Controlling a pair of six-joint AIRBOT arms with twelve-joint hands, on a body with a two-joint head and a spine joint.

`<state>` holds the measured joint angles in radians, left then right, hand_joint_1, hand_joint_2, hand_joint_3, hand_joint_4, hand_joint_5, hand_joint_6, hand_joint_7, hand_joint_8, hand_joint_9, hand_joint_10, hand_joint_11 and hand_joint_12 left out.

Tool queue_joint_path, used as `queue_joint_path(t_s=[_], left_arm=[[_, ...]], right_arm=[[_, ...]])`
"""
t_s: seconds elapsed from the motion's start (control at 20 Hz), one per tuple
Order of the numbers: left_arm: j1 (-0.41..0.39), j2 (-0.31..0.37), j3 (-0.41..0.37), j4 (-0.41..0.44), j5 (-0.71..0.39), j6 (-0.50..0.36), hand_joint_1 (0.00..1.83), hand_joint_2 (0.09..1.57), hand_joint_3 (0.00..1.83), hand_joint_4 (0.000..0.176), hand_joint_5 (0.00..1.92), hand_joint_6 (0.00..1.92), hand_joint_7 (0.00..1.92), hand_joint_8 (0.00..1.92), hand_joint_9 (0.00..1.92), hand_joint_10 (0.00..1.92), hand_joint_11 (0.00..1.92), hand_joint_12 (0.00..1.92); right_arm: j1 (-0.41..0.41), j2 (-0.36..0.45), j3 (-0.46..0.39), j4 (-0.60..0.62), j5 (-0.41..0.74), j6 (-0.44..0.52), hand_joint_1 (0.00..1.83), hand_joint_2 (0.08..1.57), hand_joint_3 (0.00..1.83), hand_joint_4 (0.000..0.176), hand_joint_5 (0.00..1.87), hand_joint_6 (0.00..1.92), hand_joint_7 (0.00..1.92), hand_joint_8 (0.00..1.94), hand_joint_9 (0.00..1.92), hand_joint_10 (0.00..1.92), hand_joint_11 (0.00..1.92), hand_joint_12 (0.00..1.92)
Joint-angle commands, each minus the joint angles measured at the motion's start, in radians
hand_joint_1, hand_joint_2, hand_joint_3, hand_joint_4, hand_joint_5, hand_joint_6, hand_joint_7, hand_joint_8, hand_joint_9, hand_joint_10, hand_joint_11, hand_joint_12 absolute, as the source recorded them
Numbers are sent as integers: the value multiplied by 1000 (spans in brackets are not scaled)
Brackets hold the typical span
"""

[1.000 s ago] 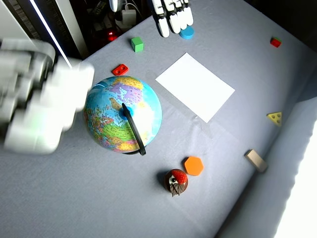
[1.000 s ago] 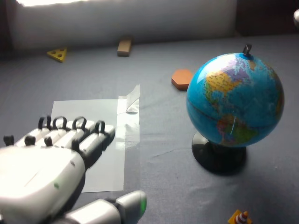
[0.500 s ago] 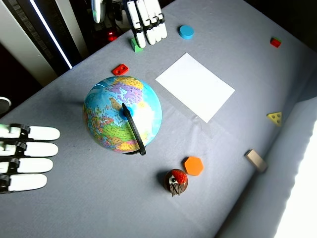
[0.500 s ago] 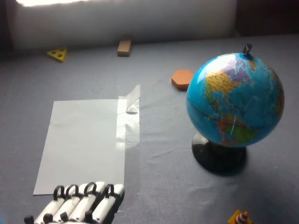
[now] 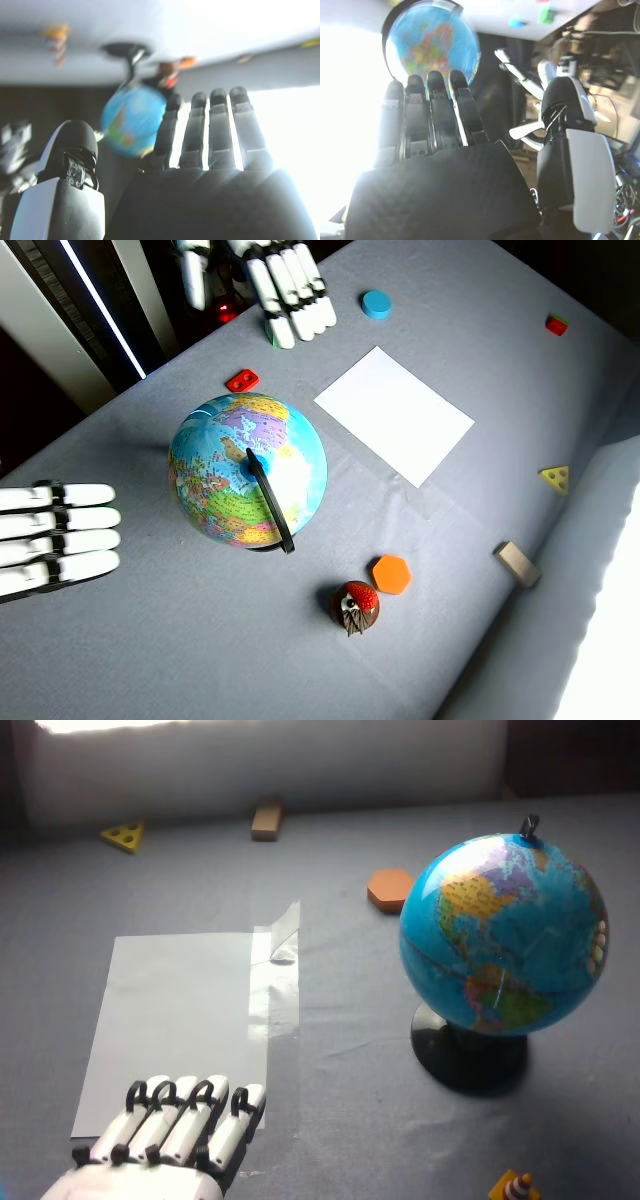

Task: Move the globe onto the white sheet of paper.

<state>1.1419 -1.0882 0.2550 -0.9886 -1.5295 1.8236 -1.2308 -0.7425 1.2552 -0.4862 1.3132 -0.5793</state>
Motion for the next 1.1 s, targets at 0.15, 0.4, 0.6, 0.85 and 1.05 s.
queue_joint_path(t_s=[0.15,0.4,0.6,0.85,1.05], left_arm=[[35,6,63,137,-10,-54,0,1169,3,47,35,2,3,0,0,0,0,0],[76,28,110,232,22,-93,0,1169,3,47,34,2,1,0,0,0,0,0],[103,33,133,264,48,-112,0,1170,3,46,48,7,0,0,0,0,0,0],[97,29,166,217,104,-120,0,1171,2,46,53,8,10,4,0,0,0,0],[77,29,176,175,110,-125,0,1171,2,46,53,6,10,3,0,0,0,0]], right_arm=[[67,-65,68,-34,-47,18,70,1116,6,0,118,5,102,4,75,7,0,0],[174,-161,158,-228,-184,107,72,1116,5,0,124,7,92,1,70,4,0,0],[242,-229,202,-313,-238,140,72,1116,5,0,128,8,92,1,71,4,0,0],[278,-253,201,-317,-278,130,74,1116,4,0,125,6,89,0,70,3,0,0],[301,-262,200,-315,-294,135,75,1116,3,0,124,4,89,0,68,1,0,0]])
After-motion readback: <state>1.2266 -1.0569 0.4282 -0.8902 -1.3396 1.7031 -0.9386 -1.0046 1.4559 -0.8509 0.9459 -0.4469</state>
